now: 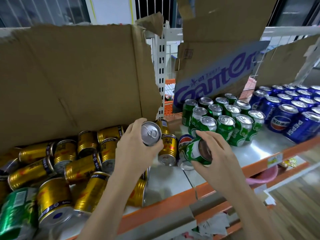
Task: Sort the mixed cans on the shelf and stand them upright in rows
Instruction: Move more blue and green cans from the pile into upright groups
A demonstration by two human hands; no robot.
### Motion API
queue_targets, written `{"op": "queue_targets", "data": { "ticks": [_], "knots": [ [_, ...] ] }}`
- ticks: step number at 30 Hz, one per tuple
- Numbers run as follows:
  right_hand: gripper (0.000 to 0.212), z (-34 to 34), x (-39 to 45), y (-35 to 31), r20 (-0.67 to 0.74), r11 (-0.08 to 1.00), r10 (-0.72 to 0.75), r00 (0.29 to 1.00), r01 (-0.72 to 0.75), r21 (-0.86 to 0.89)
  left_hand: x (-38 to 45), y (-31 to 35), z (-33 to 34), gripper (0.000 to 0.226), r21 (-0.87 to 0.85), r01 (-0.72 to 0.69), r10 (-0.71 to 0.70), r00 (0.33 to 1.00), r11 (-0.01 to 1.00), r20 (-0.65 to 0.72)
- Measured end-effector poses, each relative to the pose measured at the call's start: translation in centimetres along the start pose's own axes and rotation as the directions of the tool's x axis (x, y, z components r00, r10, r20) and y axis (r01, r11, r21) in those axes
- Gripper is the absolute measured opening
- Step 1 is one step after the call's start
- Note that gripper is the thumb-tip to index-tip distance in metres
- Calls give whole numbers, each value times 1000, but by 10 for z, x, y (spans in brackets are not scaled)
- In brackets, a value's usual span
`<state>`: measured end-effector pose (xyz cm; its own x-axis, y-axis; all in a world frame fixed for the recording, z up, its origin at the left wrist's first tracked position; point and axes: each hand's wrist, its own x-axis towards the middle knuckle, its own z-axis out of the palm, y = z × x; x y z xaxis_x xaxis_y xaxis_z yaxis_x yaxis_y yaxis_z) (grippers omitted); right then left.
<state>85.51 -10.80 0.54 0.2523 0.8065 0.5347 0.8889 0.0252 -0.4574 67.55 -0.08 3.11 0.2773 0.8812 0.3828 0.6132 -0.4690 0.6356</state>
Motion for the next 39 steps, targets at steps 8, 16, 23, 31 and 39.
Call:
{"op": "queue_targets", "data": {
  "ticks": [8, 16, 23, 31, 39],
  "knots": [
    [79, -24, -2, 44, -30, 998, 51, 998, -53, -45, -48, 67, 47, 58, -250, -40, 66, 993, 967, 97],
    [76, -72, 4, 149, -63, 990, 118, 991, -123, -71, -35, 134, 152, 57, -218, -7, 51, 980, 976, 195],
    [71, -90, 34, 224, 34, 993, 77, 996, -74, -94, -8, 169, 221, 51, -90, 45, -27, 981, 995, 193],
    [73, -74, 47, 255, 142, 997, 44, 989, -35, -70, -3, 181, 257, 60, 101, -20, 16, 999, 995, 38],
    [64, -81, 35, 255, 140, 976, -49, 989, 77, -206, -10, 172, 257, 68, 199, -73, 70, 997, 977, 19]
  ]
}}
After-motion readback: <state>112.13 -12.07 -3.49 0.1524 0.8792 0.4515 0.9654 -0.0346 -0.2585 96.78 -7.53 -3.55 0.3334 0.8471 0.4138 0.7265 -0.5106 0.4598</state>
